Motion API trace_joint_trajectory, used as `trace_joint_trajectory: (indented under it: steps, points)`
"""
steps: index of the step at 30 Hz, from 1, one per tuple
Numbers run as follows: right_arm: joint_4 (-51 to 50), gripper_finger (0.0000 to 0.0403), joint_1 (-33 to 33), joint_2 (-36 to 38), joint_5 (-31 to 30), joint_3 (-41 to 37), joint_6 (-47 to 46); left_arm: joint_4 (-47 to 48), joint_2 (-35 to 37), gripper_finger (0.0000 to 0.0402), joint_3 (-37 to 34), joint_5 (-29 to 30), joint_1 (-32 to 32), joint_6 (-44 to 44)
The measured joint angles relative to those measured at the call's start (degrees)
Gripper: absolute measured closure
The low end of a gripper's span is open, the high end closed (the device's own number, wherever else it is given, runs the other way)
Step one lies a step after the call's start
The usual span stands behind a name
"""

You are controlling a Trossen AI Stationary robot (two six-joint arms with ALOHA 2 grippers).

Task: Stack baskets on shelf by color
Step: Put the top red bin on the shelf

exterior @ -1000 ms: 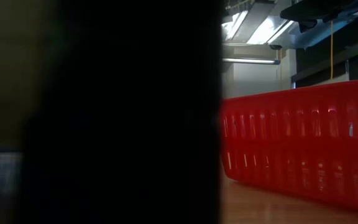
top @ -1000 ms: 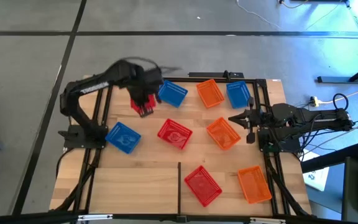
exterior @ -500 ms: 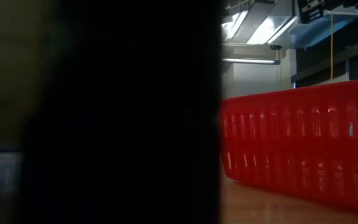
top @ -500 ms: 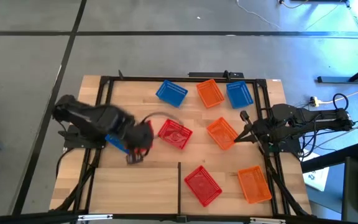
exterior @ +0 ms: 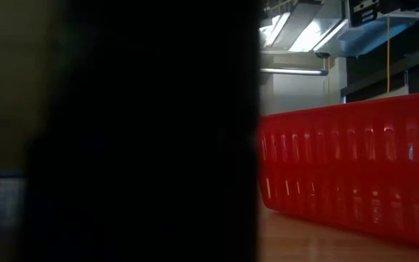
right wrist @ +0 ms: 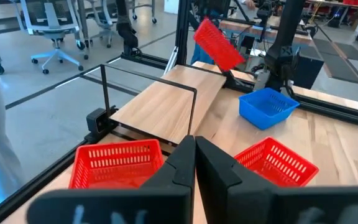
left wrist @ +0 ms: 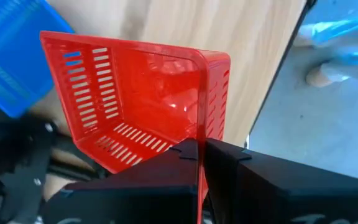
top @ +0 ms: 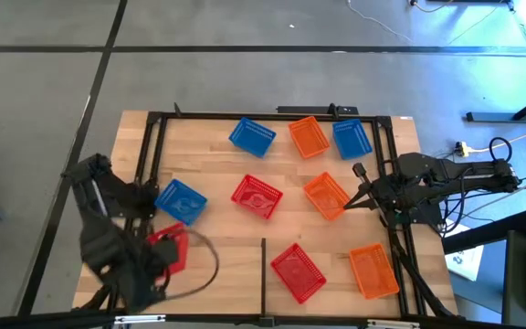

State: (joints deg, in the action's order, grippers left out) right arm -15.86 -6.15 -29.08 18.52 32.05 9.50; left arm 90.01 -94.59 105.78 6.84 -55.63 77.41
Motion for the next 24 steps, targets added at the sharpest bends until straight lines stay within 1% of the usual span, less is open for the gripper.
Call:
trace_joint_trajectory:
  steps: [4, 7, 9, 11, 20, 24]
  points:
    - [0.0, 0.0387, 0.0, 0.0, 0.0, 0.0, 0.0, -1.26, -3.52, 0.0402, -0.02, -0.11, -3.62, 4.82]
    - [0.0, 0.0387, 0.0, 0.0, 0.0, 0.0, 0.02, -4.79, -5.62, 0.0401, -0.04, 0.08, -5.52, 6.96]
    - [0.02, 0.0387, 0.0, 0.0, -0.02, 0.0, 0.01, -7.6, -7.28, 0.0401, -0.04, -0.4, -6.3, 7.1]
    - [0.02, 0.0387, 0.0, 0.0, -0.25, 0.0, 0.0, -8.84, -9.04, 0.0401, -0.04, -2.17, -6.93, 7.12]
    - [0.04, 0.0387, 0.01, 0.0, -0.85, 0.0, -0.19, -7.95, -16.27, 0.0401, -0.07, -8.05, -7.22, 5.89]
    - [0.05, 0.0387, 0.0, 0.0, -0.85, 0.0, -0.17, -8.03, -18.25, 0.0401, -0.07, -8.31, -7.22, 4.7]
